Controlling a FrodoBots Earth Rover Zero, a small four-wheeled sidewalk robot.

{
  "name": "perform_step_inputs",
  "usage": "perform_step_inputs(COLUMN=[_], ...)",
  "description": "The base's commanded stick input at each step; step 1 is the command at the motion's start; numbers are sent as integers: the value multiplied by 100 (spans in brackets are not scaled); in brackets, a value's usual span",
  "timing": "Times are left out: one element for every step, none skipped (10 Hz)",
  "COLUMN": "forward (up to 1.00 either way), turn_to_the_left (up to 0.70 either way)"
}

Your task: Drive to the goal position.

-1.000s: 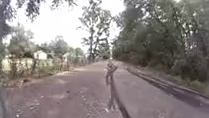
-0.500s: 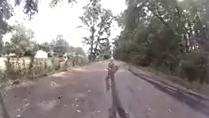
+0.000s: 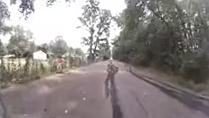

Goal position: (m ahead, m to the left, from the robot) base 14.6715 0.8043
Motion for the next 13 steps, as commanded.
perform_step_inputs(forward=[70,70,70,70,70,70,70,70,70,70,70,70,70], turn_to_the_left=[-8,-15,-4,0,0,0,0,0,0,0,-8,-4,0])
